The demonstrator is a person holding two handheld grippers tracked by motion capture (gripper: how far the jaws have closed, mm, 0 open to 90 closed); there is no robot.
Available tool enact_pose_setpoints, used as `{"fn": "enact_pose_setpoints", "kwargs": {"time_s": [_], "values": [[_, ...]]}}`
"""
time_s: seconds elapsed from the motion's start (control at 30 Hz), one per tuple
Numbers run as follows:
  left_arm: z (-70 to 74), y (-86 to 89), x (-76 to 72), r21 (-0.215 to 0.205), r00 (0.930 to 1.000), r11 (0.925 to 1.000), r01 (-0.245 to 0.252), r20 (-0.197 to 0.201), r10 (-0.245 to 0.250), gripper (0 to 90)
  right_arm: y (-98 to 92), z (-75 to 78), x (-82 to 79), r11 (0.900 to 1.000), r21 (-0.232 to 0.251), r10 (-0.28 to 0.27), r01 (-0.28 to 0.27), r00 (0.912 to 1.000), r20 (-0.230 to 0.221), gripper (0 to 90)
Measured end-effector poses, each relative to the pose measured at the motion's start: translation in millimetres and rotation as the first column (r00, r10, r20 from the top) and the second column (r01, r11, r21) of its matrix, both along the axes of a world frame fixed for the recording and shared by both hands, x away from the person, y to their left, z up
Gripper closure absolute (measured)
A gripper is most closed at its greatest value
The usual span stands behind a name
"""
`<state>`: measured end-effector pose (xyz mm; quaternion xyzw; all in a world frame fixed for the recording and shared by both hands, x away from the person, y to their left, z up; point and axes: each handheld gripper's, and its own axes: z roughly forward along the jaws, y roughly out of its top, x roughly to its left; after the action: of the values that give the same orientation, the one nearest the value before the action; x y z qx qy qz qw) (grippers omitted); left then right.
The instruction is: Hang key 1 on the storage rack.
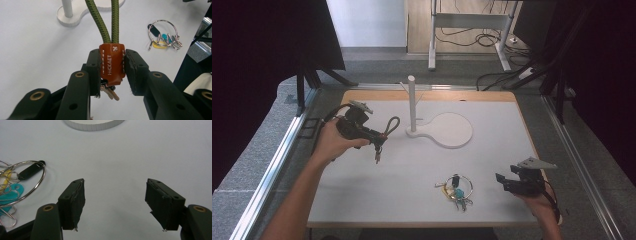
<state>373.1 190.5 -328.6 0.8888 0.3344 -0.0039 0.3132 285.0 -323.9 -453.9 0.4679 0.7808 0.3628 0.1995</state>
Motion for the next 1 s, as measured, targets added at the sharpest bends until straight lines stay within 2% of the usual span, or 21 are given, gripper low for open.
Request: {"fn": "enact_pose_setpoints", "kwargs": {"time_s": [0.07, 0.4, 1.0], "values": [[1.0, -0.2, 1.2, -0.013, 1.0000, 0.9999, -0.003, -0.003, 0.002, 67.2, 0.2, -0.3, 0.0, 1.000, 0.001, -0.002, 0.002, 1.0000, -0.002, 31.9], [4.5, 3.8, 10.0, -0.022, 0.9998, 0.9996, -0.018, -0.005, 0.018, 67.2, -0.7, -1.0, 0.6, 1.000, 0.001, -0.003, 0.003, 1.0000, -0.006, 31.8], [28.2, -1.1, 23.5, -0.014, 0.9997, 0.9996, -0.024, 0.006, 0.024, 67.2, 0.7, -2.3, 1.0, 1.000, -0.001, 0.008, -0.008, 0.9999, -0.010, 31.8]]}}
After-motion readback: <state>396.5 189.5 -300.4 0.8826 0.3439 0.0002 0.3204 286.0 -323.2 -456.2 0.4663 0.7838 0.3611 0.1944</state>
